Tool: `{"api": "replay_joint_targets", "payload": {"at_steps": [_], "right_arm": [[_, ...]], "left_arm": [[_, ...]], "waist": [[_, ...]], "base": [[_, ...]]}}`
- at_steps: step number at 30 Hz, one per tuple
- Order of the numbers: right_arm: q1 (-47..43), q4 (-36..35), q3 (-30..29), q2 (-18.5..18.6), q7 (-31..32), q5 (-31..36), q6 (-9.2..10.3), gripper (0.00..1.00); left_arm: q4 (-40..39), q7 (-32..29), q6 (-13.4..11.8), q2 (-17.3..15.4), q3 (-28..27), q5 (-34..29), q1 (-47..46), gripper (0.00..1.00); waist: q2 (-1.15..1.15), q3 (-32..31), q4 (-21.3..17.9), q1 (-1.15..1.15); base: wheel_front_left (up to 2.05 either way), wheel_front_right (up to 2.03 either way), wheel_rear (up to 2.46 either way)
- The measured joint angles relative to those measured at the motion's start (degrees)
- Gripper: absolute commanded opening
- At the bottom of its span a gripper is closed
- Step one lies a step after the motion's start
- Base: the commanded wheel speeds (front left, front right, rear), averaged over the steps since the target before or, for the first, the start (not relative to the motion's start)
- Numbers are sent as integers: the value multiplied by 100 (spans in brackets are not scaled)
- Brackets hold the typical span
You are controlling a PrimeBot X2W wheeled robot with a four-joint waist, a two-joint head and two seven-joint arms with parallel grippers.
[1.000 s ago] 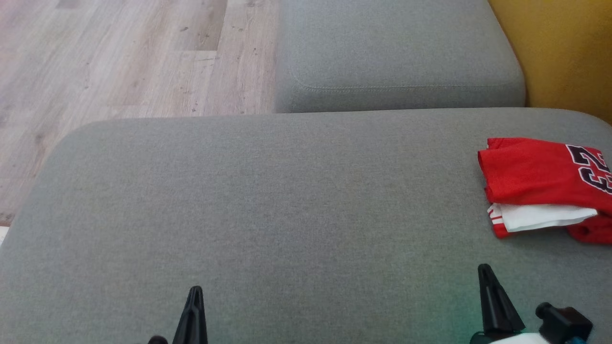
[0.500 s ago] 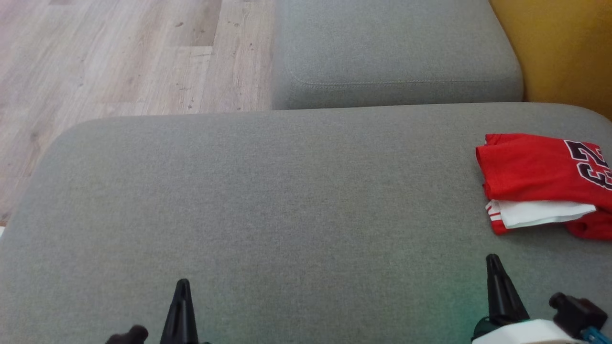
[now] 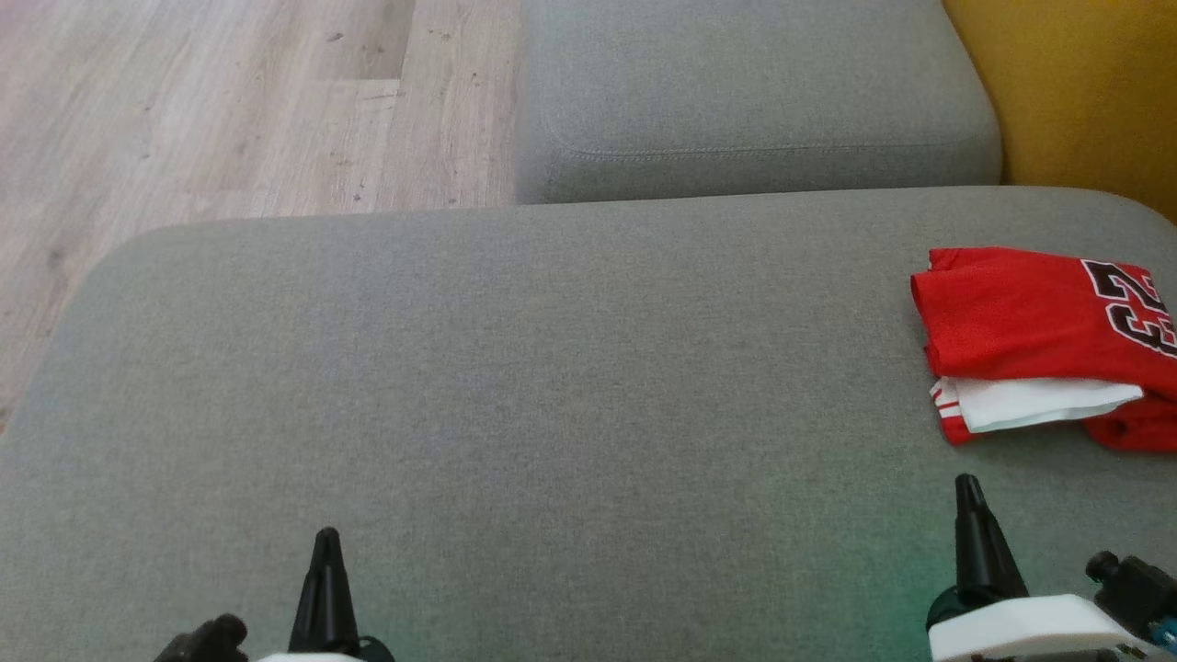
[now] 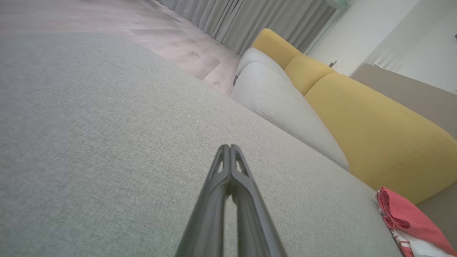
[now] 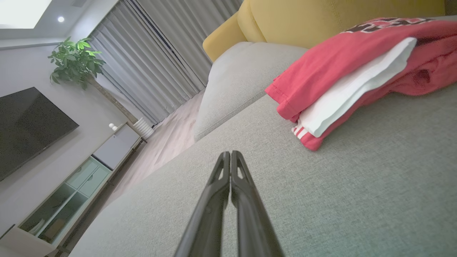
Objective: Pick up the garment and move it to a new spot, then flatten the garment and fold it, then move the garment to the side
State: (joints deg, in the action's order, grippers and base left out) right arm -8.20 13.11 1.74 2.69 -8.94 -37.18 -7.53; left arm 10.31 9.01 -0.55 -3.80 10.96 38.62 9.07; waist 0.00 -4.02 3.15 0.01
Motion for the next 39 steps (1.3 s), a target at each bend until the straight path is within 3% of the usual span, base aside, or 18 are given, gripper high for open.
{"api": "replay_joint_targets", "payload": {"at_steps": [39], "right_arm": [[526, 113, -310, 14, 620, -2663, 0, 0]], "left_arm": [[229, -601, 363, -21, -558, 2629, -537, 0]], "waist": [[0, 199, -149, 0]], "base": [[0, 0, 0]]}}
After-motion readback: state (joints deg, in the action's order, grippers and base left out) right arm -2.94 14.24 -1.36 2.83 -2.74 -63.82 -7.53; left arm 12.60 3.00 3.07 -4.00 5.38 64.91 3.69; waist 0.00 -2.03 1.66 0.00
